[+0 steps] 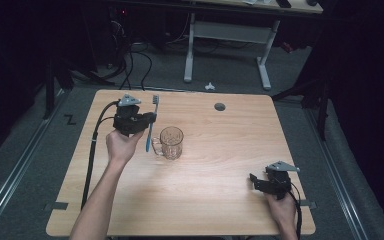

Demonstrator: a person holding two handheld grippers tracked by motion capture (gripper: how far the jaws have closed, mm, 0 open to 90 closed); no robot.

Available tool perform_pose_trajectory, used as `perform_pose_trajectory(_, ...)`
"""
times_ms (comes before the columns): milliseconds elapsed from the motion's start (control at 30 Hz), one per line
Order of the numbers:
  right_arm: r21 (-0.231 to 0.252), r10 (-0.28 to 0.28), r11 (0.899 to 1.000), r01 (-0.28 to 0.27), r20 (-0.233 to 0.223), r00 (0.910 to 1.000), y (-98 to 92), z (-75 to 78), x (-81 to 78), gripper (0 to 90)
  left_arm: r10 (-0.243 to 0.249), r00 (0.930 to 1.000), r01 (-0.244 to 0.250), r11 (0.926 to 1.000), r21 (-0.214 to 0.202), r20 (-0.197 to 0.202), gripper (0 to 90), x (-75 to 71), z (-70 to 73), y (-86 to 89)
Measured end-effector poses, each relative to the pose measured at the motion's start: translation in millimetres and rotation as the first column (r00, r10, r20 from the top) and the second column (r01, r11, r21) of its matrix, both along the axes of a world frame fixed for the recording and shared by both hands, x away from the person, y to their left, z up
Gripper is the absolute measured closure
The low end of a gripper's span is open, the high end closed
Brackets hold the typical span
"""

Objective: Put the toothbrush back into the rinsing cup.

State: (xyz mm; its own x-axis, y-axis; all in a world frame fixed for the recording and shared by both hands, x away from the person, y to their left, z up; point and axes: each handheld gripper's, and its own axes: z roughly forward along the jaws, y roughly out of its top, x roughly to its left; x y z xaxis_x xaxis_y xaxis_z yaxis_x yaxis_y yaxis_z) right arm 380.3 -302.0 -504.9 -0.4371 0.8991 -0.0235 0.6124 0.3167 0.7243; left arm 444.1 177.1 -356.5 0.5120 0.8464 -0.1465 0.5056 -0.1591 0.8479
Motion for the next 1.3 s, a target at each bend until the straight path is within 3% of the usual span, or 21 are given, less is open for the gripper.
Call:
perform_pose_trajectory(400, 0.0, 0.0, 1.0, 0.0, 0.0, 1.0, 0.0, 0.0, 0.0, 27.3, 0.017, 0.9969, -0.012, 0.9976, -0.068, 0.077, 80.5, 8.3, 0.7, -0.7)
perform_pose_trajectory(867, 0.001, -0.001, 1.0, 0.001, 0.0, 1.0, 0.1, 0.0, -0.1, 27.2, 0.035, 0.9951, -0.028, 0.9967, -0.075, 0.092, 80.6, 20.6, -3.9, -6.3)
perform_pose_trajectory(1300, 0.001, -0.001, 1.0, 0.001, 0.0, 1.0, 0.1, 0.0, -0.1, 27.2, 0.035, 0.9934, -0.028, 0.998, -0.057, 0.11, 80.5, 25.7, -9.5, -11.8)
